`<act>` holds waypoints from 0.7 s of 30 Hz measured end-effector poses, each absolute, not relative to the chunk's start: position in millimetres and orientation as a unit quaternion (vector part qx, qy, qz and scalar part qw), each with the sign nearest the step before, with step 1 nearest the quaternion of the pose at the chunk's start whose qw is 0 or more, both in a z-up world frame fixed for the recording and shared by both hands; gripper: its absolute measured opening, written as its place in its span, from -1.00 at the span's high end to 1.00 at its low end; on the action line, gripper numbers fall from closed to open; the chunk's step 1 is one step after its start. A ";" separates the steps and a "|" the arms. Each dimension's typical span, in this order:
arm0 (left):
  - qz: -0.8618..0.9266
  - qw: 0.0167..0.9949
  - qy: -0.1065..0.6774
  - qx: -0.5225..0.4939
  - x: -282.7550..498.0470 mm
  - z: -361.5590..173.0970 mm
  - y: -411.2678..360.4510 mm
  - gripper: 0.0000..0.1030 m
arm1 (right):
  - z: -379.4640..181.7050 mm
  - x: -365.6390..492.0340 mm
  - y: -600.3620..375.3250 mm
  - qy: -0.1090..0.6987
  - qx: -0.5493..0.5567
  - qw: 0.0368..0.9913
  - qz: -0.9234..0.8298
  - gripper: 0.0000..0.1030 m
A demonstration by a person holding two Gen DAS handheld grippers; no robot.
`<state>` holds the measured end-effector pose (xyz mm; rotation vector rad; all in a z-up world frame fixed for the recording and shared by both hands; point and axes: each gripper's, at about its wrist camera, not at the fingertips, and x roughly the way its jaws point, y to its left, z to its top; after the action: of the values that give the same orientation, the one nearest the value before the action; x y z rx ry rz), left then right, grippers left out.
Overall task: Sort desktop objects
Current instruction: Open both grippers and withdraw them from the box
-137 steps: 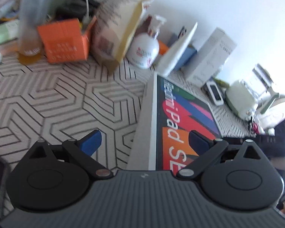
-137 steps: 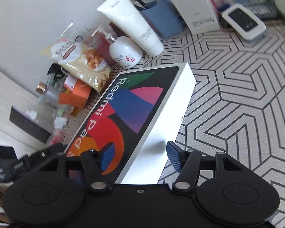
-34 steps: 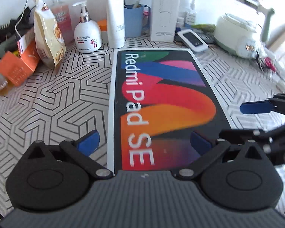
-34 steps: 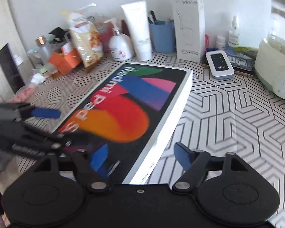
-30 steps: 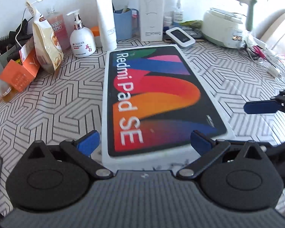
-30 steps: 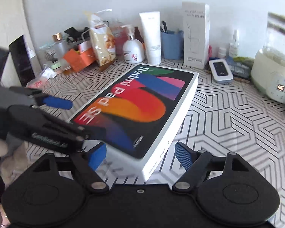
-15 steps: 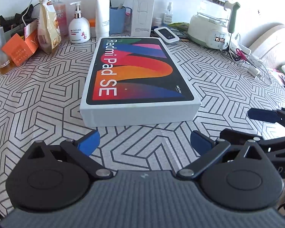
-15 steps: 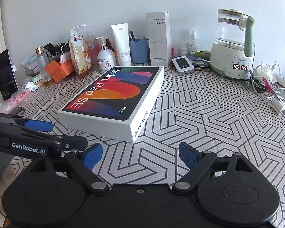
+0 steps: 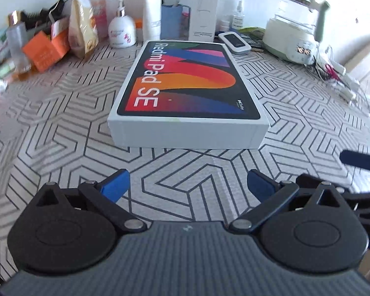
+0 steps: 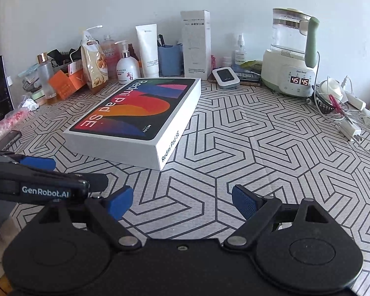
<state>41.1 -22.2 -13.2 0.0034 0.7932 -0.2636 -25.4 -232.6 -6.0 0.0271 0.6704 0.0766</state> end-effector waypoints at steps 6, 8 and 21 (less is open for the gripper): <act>-0.107 0.914 0.392 0.026 39.4 -15.7 -30.2 -1.00 | -10.0 -23.5 -235.3 0.331 0.016 0.943 0.034 -0.76; -0.100 0.914 0.391 0.039 38.4 -16.5 -33.5 -1.00 | -11.4 -22.6 -235.2 0.332 0.016 0.942 0.035 -0.76; -0.093 0.919 0.380 0.057 39.4 -16.3 -37.3 -1.00 | -10.5 -20.0 -233.1 0.330 0.012 0.943 0.039 -0.76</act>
<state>39.4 -37.3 -16.3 0.1165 0.7812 -0.1909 -20.0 -233.1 -10.5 0.0249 0.6718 0.0788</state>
